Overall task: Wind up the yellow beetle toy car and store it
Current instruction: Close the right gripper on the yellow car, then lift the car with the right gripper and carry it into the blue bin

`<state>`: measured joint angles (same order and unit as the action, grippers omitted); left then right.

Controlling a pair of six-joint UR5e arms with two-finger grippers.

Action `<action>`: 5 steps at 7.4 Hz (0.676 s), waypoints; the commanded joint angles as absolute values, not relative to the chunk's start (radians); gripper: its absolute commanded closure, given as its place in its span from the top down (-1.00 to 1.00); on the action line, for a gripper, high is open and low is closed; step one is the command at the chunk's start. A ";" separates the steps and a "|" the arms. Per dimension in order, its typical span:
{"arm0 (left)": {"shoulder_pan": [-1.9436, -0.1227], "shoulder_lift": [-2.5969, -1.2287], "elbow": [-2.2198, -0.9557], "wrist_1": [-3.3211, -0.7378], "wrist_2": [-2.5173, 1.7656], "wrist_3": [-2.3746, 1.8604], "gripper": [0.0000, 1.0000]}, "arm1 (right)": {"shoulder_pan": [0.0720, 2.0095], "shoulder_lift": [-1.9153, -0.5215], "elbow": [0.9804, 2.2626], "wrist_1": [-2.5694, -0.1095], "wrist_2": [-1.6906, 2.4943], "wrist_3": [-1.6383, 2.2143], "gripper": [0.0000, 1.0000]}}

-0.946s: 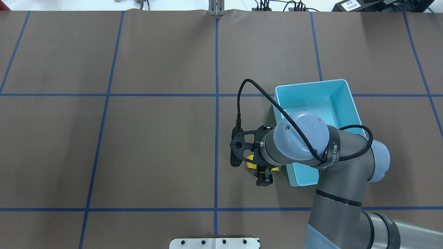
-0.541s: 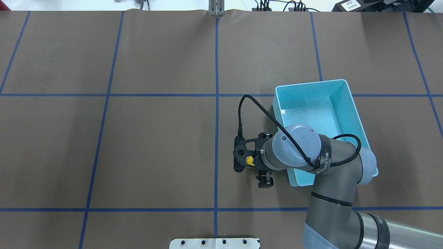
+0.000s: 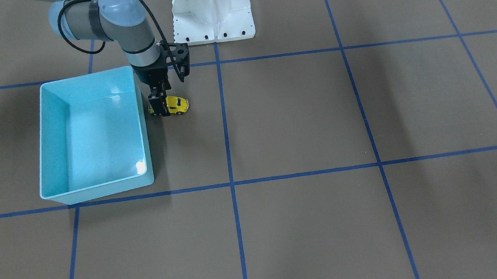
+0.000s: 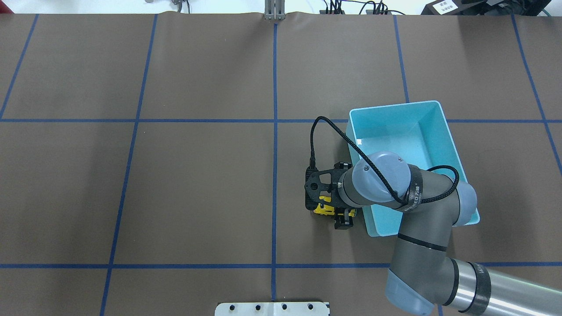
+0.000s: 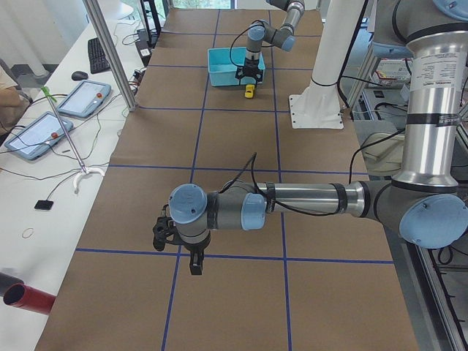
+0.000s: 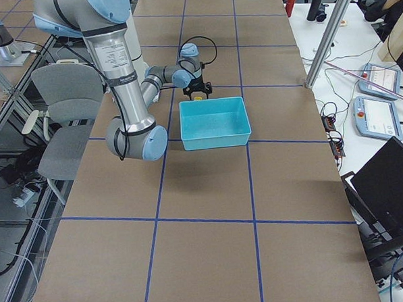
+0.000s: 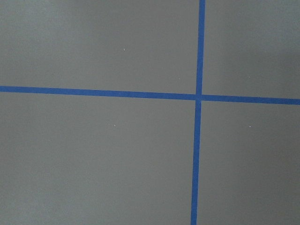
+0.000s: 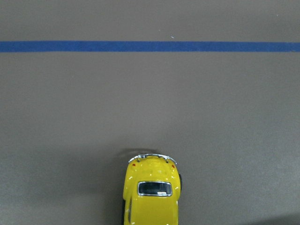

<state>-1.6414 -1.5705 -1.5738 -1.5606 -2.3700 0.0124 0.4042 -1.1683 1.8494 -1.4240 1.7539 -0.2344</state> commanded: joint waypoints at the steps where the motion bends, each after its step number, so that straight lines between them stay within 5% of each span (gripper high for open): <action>1: -1.641 -1.569 -1.574 -1.560 -2.370 0.012 1.00 | 0.393 -1.173 1.842 -1.414 1.753 -0.232 1.00; 5: -1.641 -1.571 -1.574 -1.559 -2.370 0.012 1.00 | 0.360 -1.172 1.829 -1.414 1.746 -0.225 1.00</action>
